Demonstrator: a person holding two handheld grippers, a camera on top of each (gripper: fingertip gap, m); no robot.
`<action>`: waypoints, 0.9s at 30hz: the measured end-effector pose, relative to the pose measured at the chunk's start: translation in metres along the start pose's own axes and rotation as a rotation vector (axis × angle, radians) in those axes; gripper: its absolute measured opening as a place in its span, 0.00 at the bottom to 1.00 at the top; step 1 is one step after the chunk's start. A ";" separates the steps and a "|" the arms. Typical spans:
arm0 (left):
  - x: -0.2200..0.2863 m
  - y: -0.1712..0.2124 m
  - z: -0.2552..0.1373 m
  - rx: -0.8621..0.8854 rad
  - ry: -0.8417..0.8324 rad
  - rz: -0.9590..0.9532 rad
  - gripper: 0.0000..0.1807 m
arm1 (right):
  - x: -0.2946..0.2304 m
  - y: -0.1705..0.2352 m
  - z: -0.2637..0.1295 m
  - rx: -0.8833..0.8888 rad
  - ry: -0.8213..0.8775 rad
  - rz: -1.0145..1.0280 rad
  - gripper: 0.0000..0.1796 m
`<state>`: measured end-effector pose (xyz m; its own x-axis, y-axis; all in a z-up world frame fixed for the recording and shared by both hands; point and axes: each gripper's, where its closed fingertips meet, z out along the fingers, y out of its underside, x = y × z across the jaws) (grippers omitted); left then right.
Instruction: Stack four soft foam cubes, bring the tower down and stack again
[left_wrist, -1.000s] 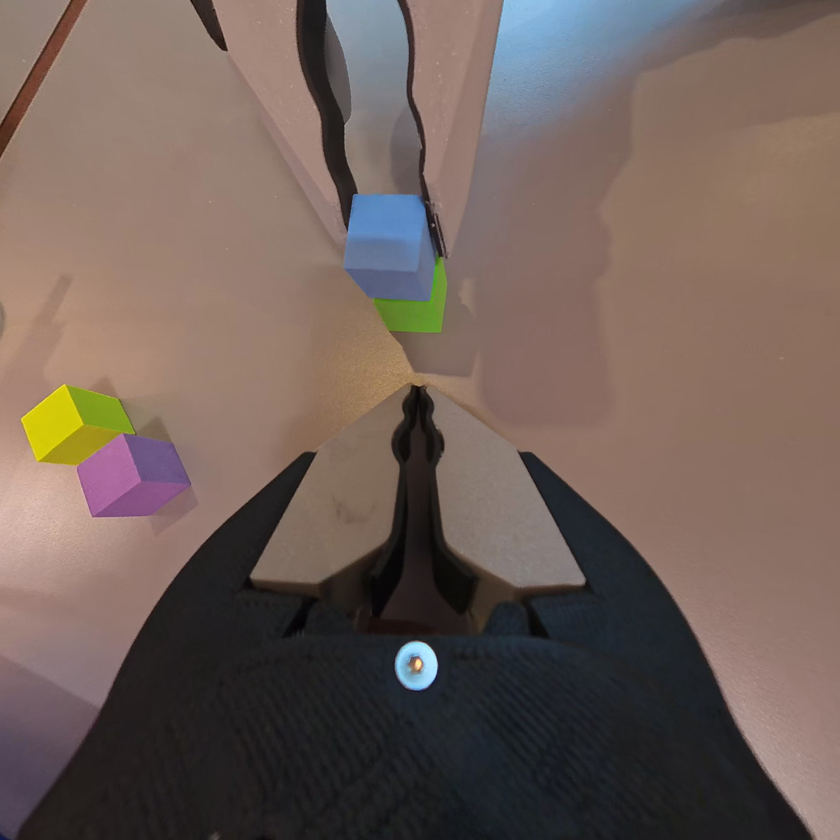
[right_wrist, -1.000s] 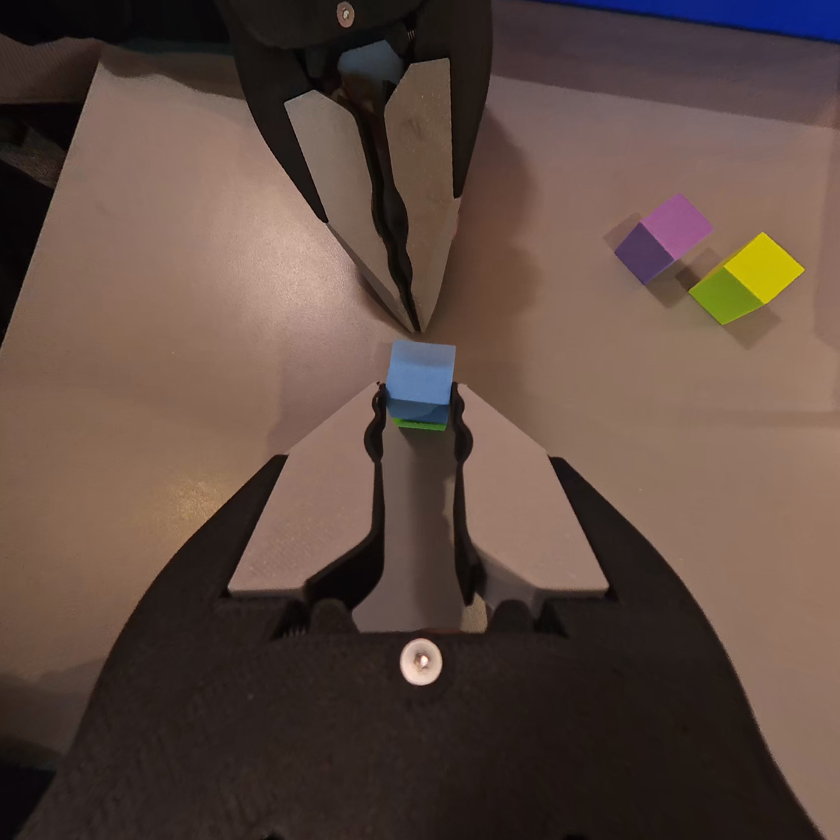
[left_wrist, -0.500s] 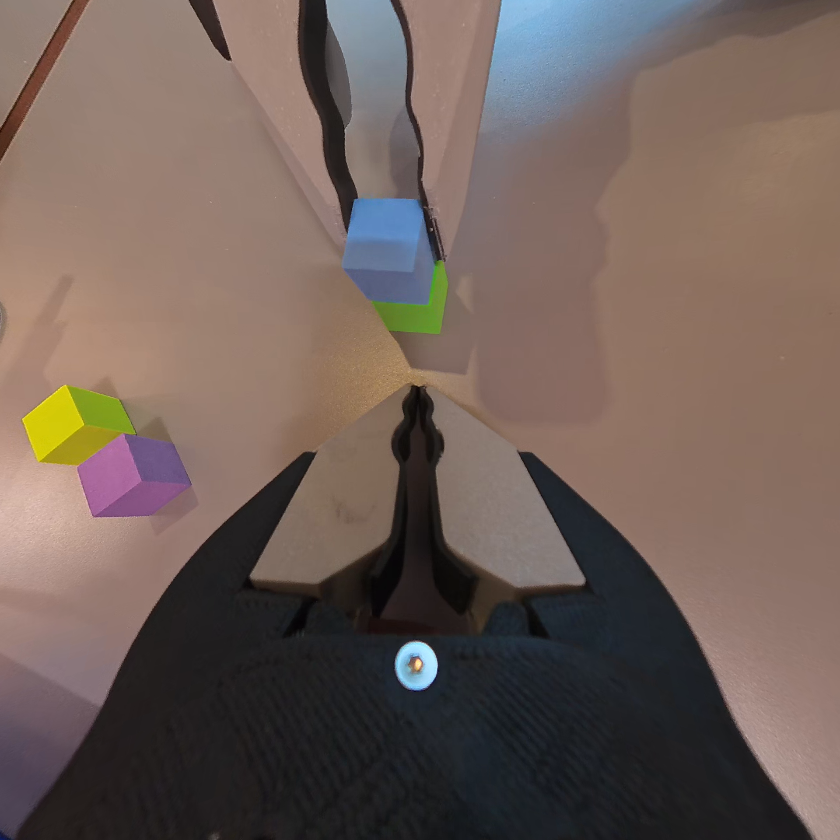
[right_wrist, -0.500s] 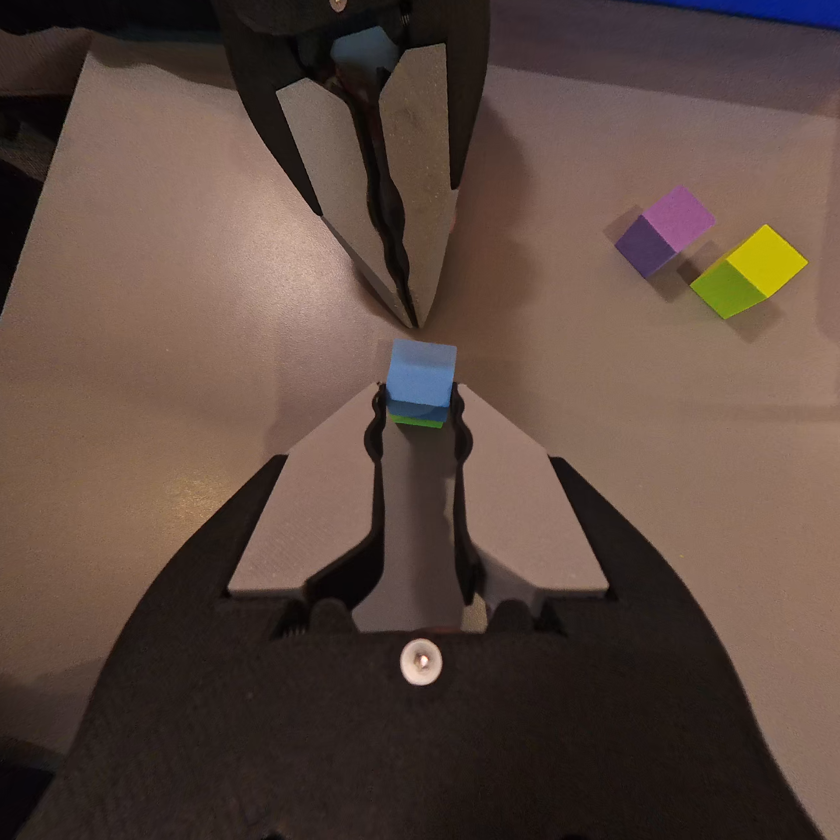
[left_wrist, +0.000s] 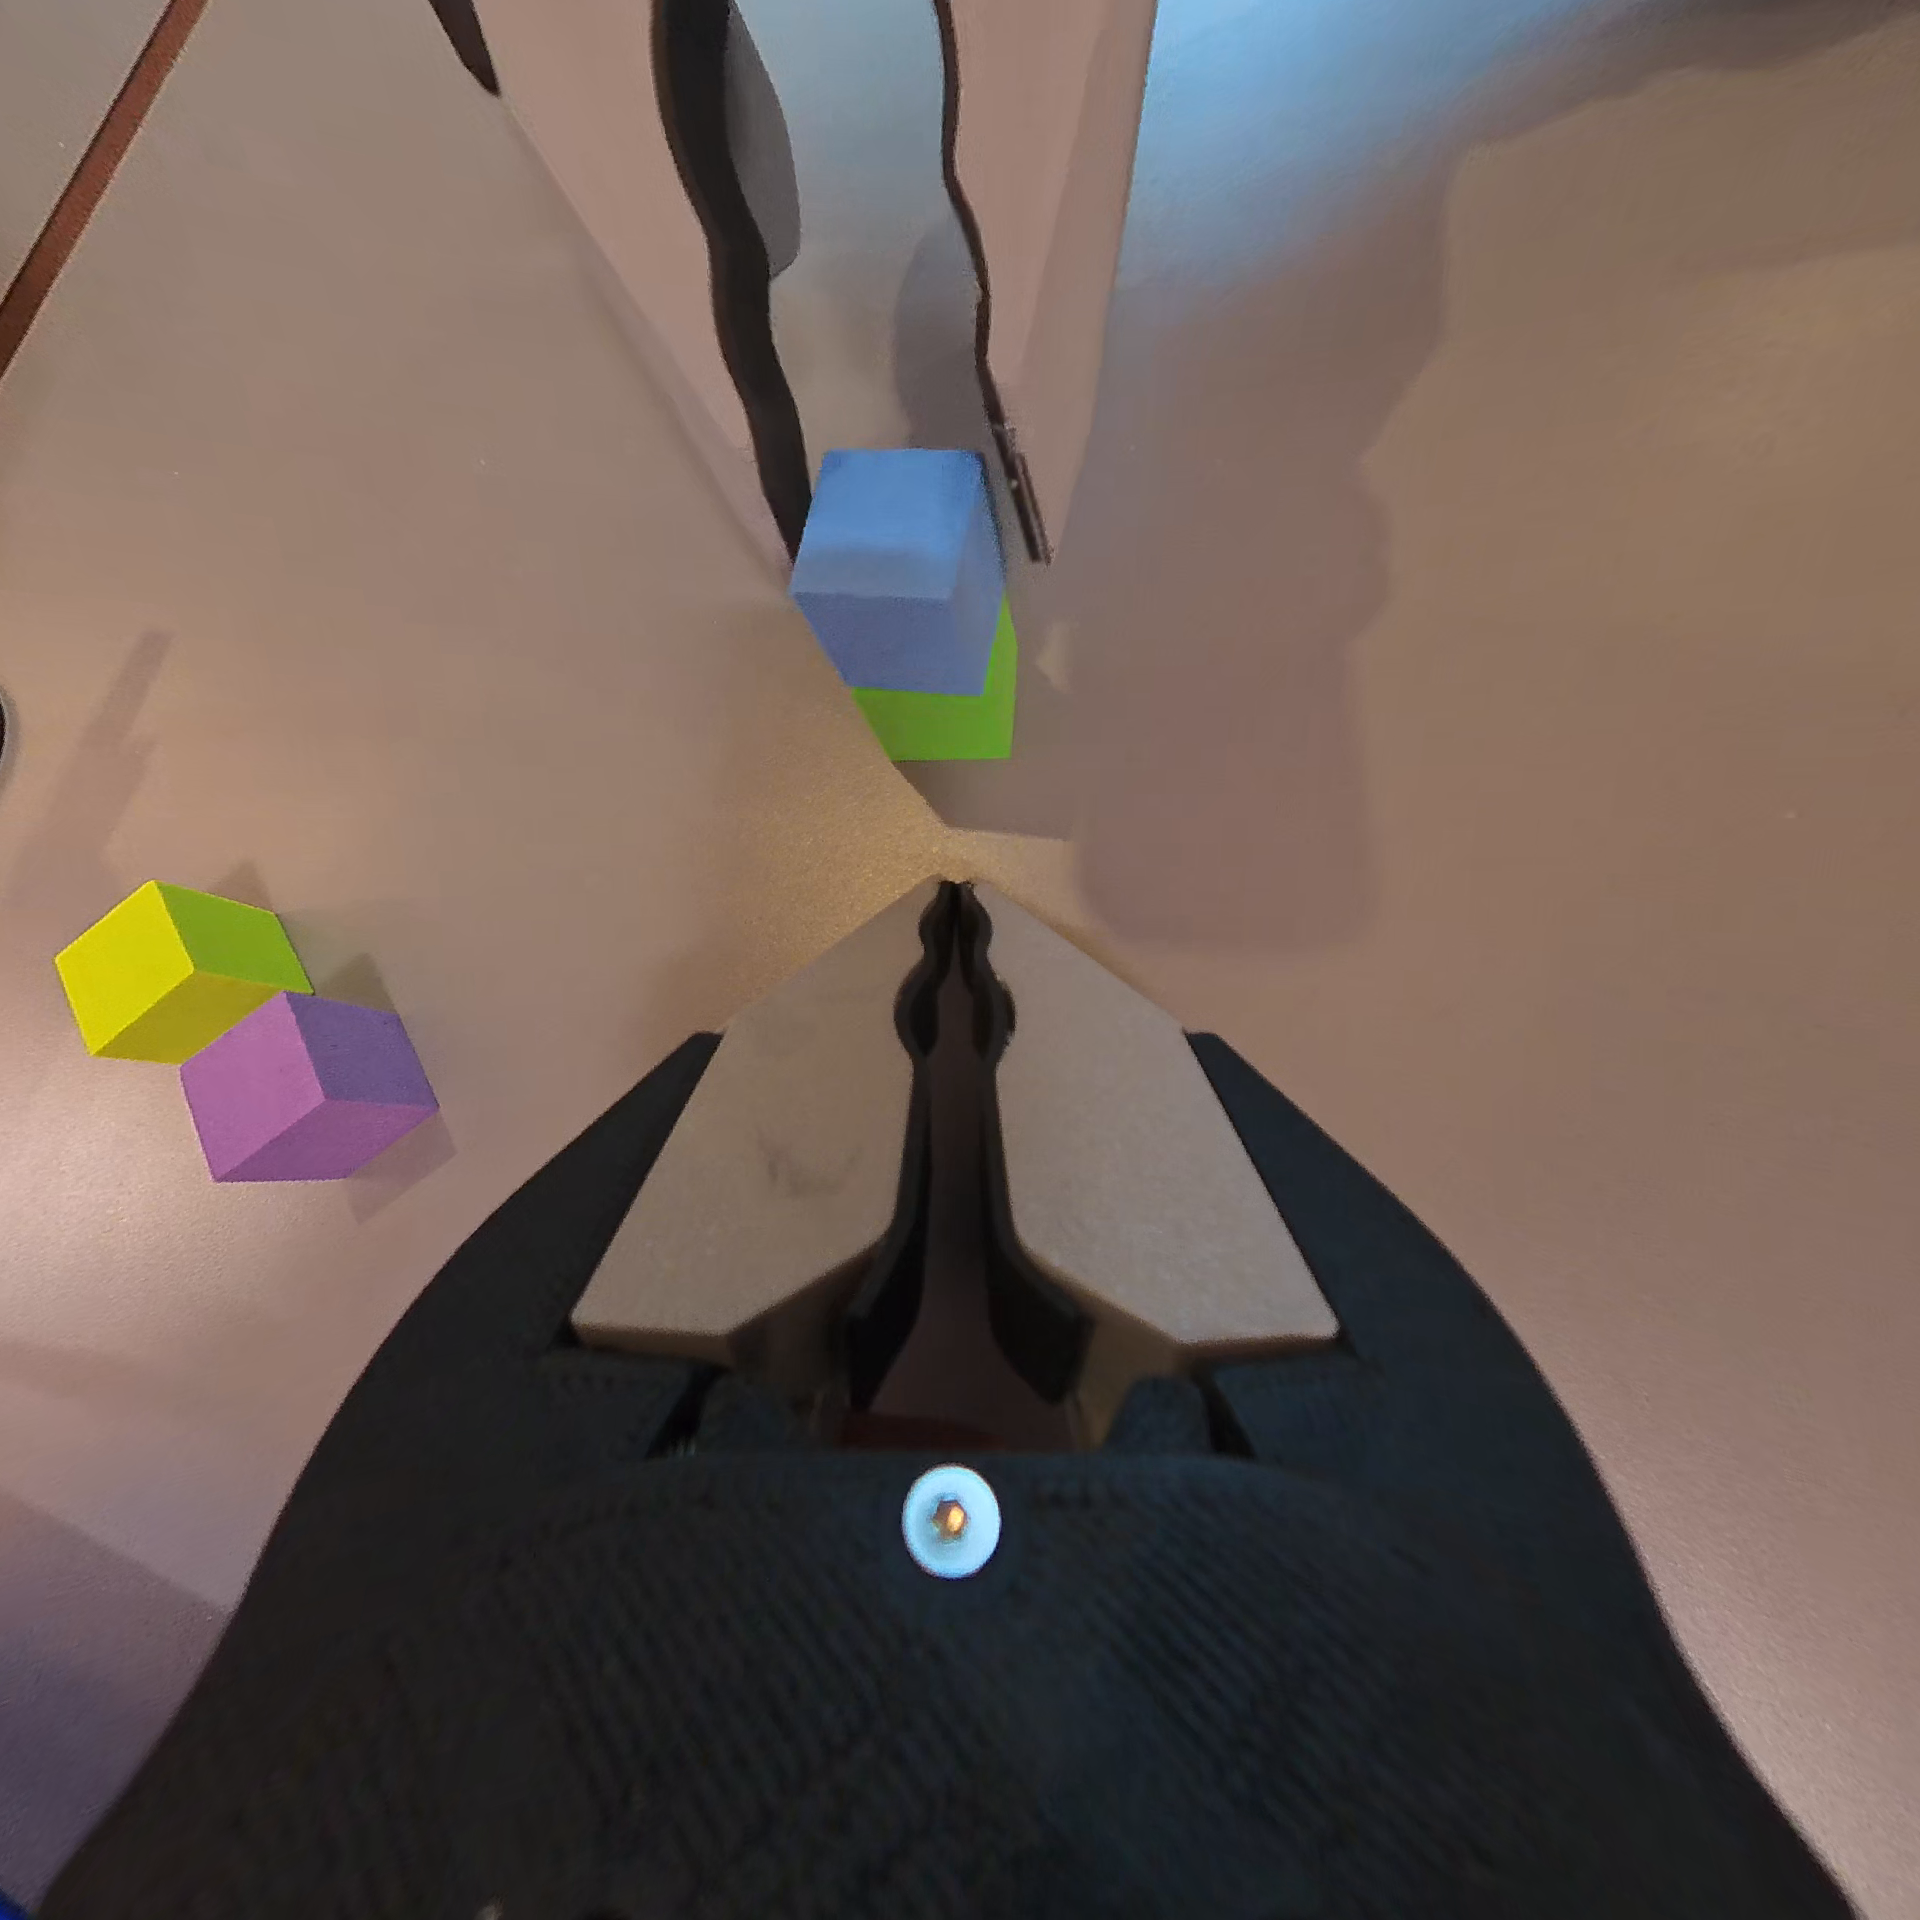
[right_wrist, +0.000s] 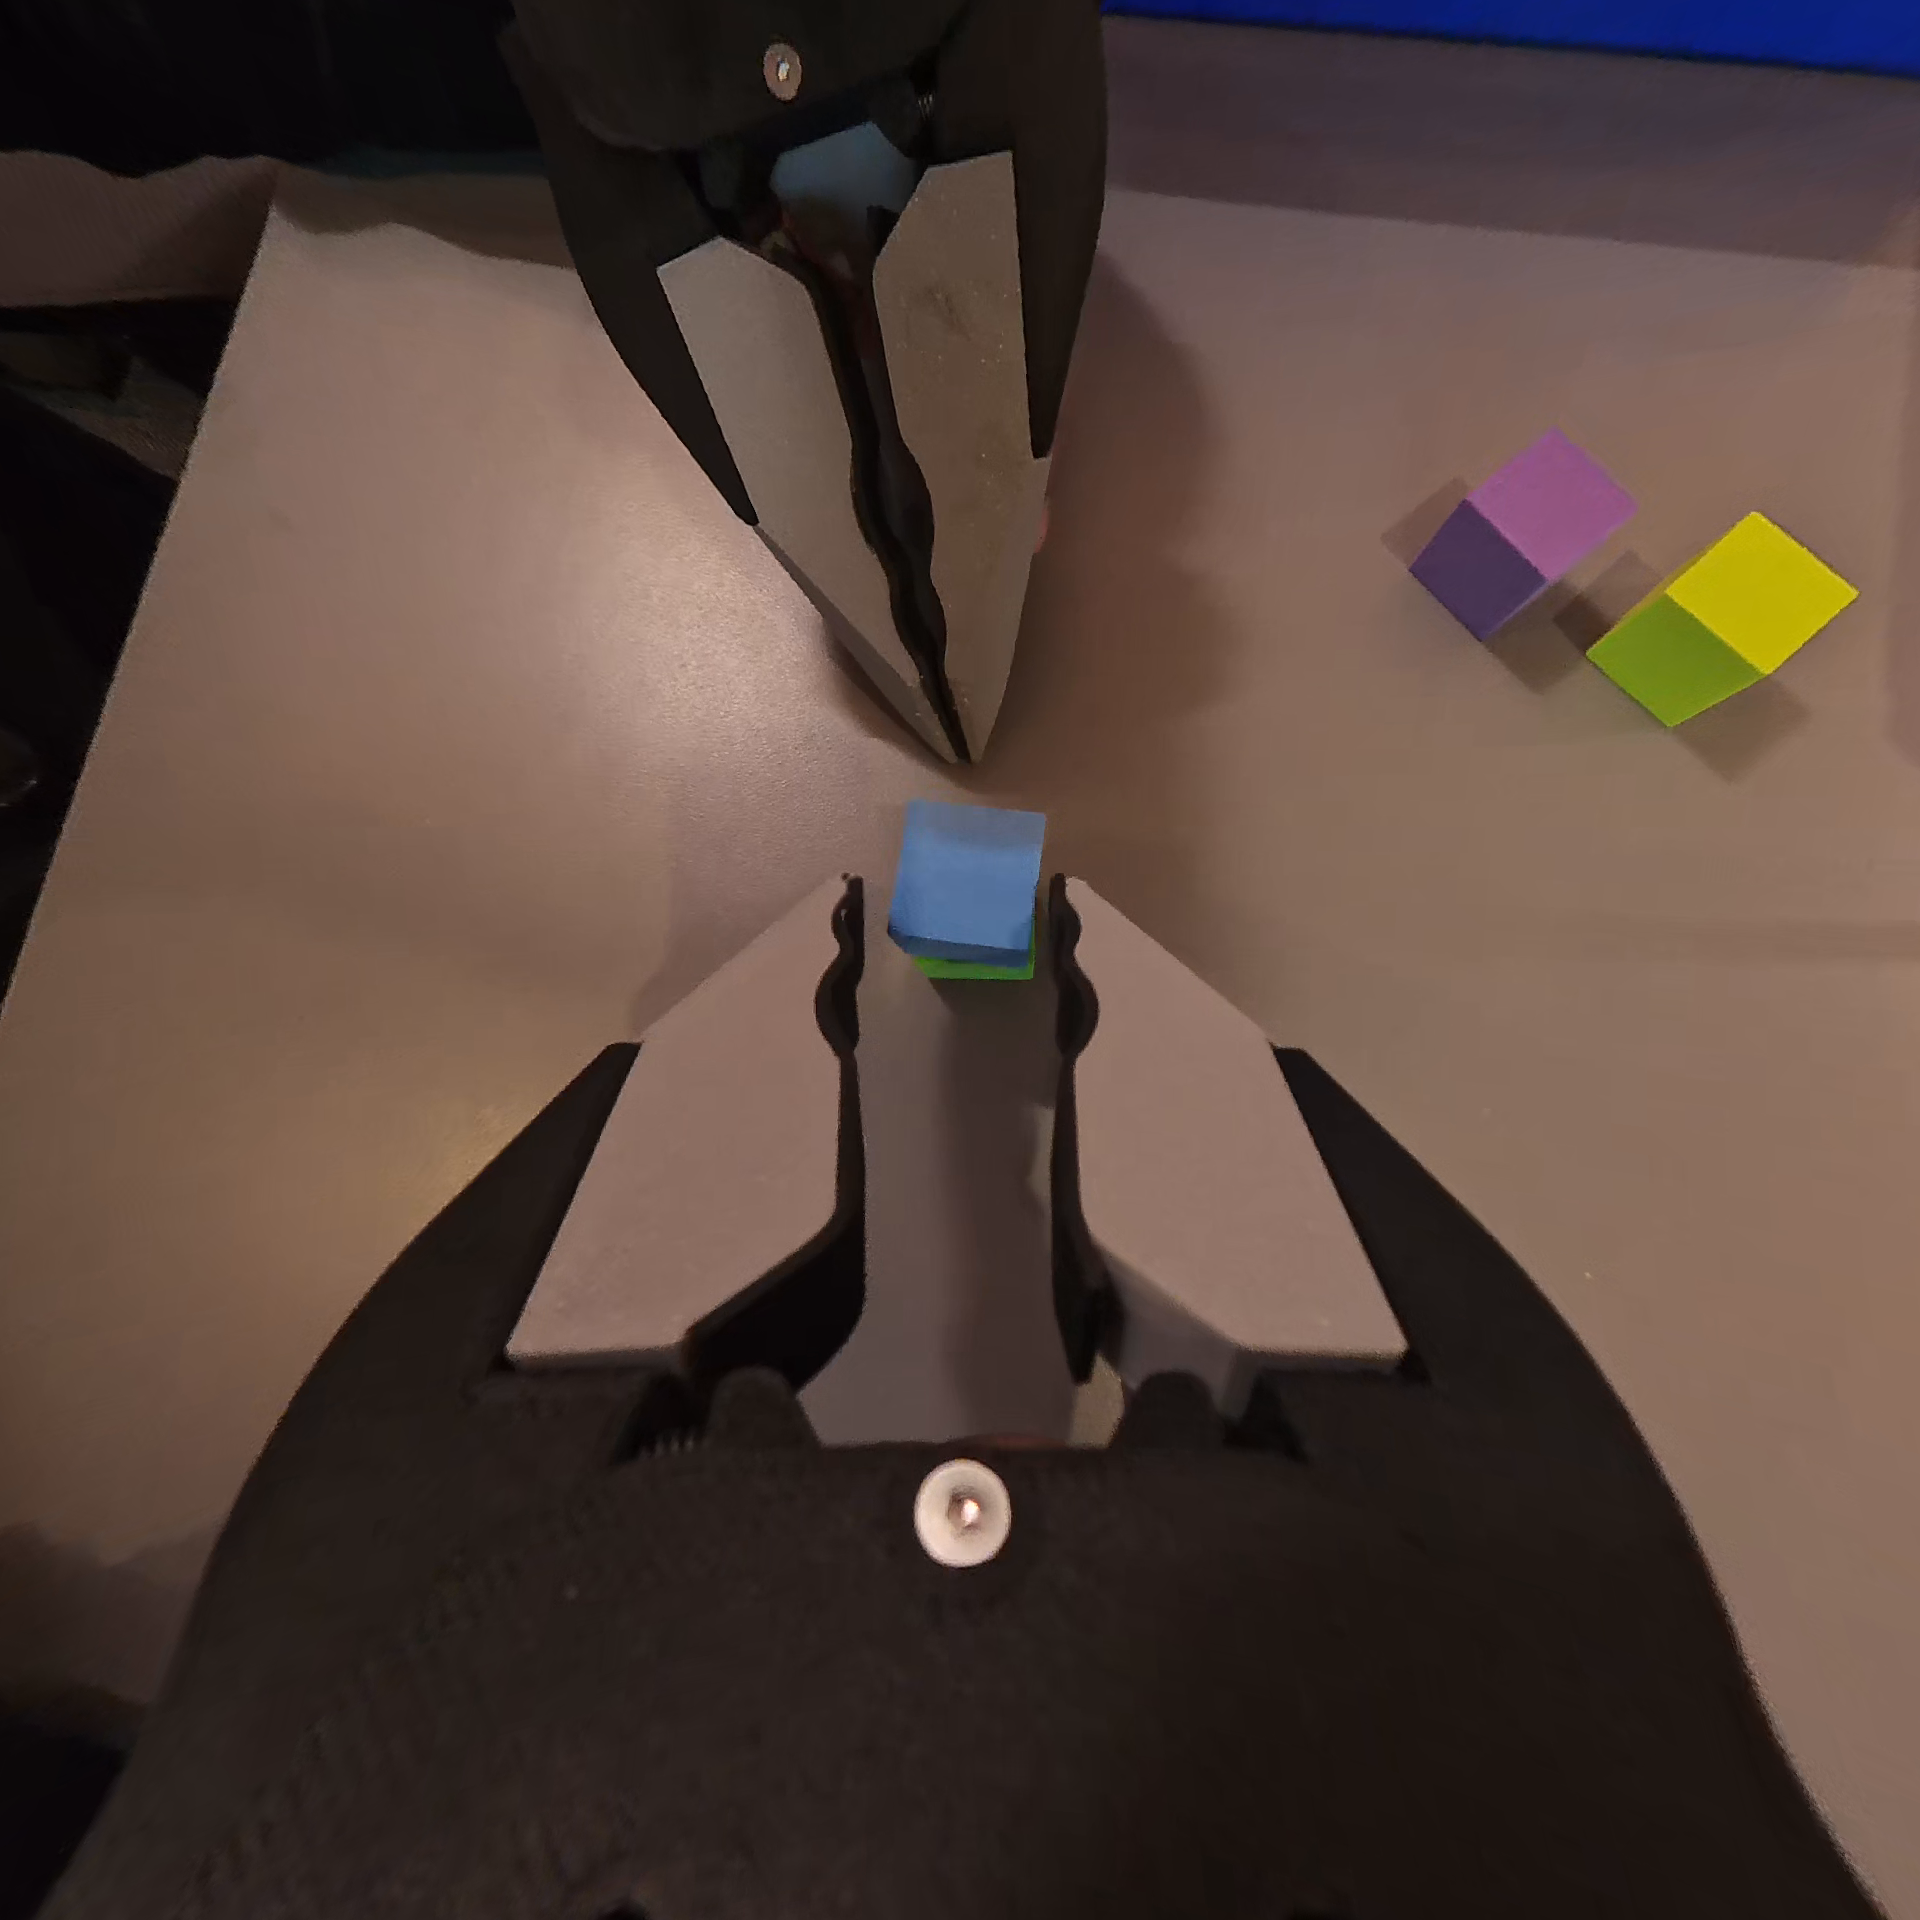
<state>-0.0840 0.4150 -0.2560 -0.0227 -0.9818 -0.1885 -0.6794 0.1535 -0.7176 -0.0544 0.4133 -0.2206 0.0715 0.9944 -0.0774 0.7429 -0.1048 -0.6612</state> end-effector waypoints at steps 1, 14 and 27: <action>0.000 0.000 0.000 0.000 0.000 0.000 0.00 | -0.001 -0.001 -0.001 0.007 -0.005 0.003 0.19; -0.012 0.004 -0.003 -0.044 -0.035 -0.023 0.01 | 0.014 0.008 -0.031 0.256 0.127 0.143 0.20; -0.130 0.027 -0.035 0.010 -0.592 -0.407 0.21 | 0.036 0.010 -0.052 0.400 0.332 0.210 0.14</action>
<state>-0.1247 0.5427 -0.2277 0.6343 -0.7366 -0.2345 -0.5423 -0.2078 -0.8141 -0.0095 0.4486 -0.1912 0.4447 0.8947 -0.0415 0.3842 -0.2324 -0.8935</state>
